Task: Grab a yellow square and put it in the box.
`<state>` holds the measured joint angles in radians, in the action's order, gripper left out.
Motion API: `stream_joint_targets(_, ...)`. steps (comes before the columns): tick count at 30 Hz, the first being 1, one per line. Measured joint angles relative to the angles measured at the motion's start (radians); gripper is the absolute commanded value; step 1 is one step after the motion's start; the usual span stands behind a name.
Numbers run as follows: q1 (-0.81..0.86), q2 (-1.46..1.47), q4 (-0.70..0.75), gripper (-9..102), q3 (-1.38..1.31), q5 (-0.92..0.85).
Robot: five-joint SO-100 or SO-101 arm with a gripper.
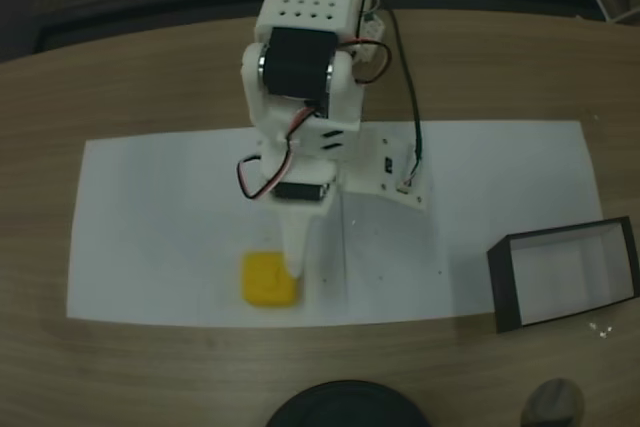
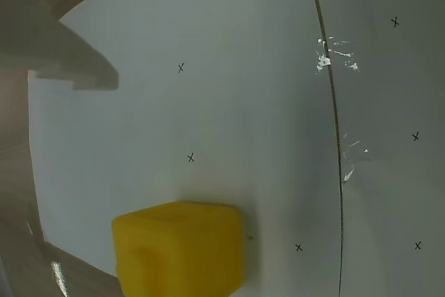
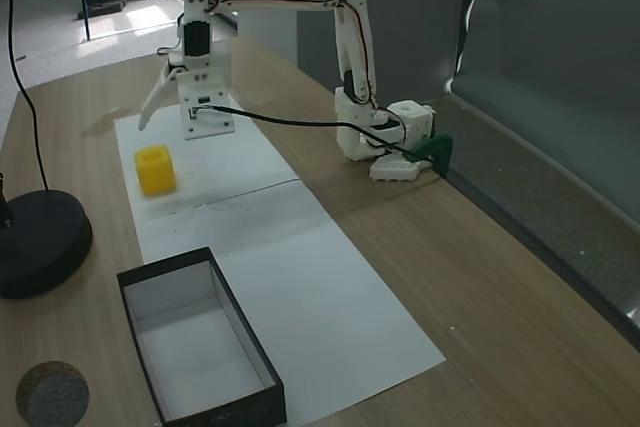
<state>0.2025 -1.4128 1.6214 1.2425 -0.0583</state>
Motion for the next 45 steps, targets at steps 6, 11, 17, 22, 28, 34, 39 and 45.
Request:
stream_joint_targets(6,0.054,0.247,0.012,43,-0.244,0.0)
stream_joint_targets(11,0.08,0.407,0.018,43,-0.365,0.0)
stream_joint_targets(17,0.069,0.508,0.021,41,-0.451,0.0)
stream_joint_targets(22,0.069,0.545,0.021,28,-0.497,0.0)
stream_joint_targets(28,0.069,0.568,-0.009,18,-0.525,-0.002)
stream_joint_targets(34,0.069,0.574,-0.018,14,-0.534,-0.002)
stream_joint_targets(39,-0.012,0.575,0.072,14,-0.647,-0.002)
stream_joint_targets(45,-0.207,0.356,0.104,14,-0.769,-0.025)
